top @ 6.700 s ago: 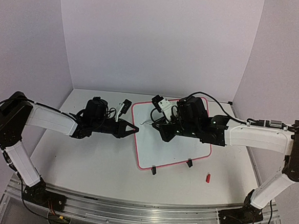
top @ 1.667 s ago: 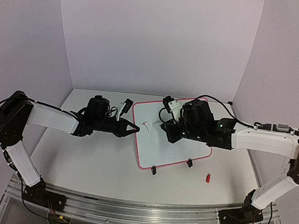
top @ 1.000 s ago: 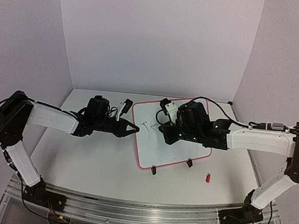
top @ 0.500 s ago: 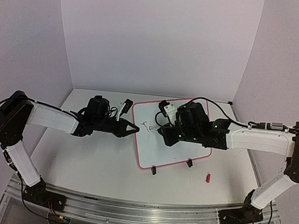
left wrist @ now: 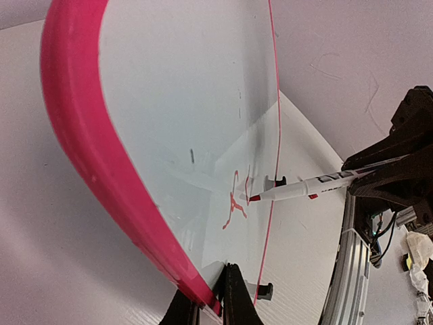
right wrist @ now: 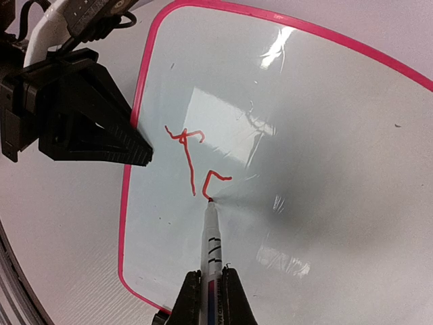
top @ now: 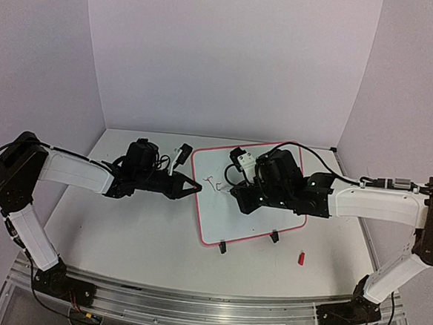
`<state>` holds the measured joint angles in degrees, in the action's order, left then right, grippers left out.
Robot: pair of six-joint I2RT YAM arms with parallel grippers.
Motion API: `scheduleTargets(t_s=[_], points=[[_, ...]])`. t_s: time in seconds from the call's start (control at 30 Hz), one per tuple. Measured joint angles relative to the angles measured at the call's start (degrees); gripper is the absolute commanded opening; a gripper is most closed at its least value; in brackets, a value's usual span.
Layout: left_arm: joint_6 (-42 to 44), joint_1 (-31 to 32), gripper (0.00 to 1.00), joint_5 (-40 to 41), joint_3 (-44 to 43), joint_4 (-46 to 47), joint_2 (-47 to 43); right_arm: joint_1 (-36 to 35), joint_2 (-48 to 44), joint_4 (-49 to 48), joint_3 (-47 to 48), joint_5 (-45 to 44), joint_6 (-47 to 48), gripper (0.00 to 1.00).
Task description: Write a sentence on the whiteboard
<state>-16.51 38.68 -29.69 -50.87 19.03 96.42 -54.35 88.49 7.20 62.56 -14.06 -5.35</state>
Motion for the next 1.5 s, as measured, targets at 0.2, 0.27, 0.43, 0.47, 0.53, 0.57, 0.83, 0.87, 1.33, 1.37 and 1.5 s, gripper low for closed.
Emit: scheduleTargets(t_s=[0.2,0.27,0.43,0.47,0.53,0.57,0.83,0.87,1.33,1.37,1.5], points=[[0.02,0.00,0.00,-0.01,0.00,0.00,0.00,-0.07,0.00,0.50,0.54,-0.83,0.45,0.00],[0.02,0.00,0.00,-0.02,0.00,0.00,-0.02,-0.07,0.00,0.59,0.87,-1.31,0.72,0.00],[0.04,0.00,0.00,-0.04,0.00,0.00,0.00,-0.05,0.13,0.64,1.51,-2.17,1.23,0.00],[0.03,0.00,0.00,-0.04,0.00,0.00,-0.02,-0.05,0.26,0.62,1.71,-2.25,1.29,0.00],[0.03,0.00,0.00,-0.04,0.00,-0.01,-0.02,-0.05,0.43,0.64,1.97,-2.28,1.40,0.00],[0.02,0.00,0.00,-0.04,0.00,-0.02,-0.02,-0.05,0.51,0.64,2.11,-2.27,1.45,0.00],[0.02,0.00,0.00,-0.02,0.00,-0.04,-0.02,0.00,1.03,0.23,2.71,-1.55,1.49,0.00],[0.02,0.00,0.00,-0.02,0.00,-0.06,-0.02,0.02,1.03,0.21,2.71,-1.39,1.47,0.00],[0.11,0.00,0.00,-0.12,-0.02,-0.04,-0.04,0.61,-4.13,0.95,0.31,-1.10,0.58,0.00],[0.11,0.00,0.00,-0.13,-0.02,-0.04,-0.04,0.63,-4.35,0.90,0.14,-1.27,0.57,0.00],[0.12,0.00,0.00,-0.13,-0.02,-0.04,-0.04,0.63,-4.38,1.10,-0.62,-1.79,0.53,0.00]])
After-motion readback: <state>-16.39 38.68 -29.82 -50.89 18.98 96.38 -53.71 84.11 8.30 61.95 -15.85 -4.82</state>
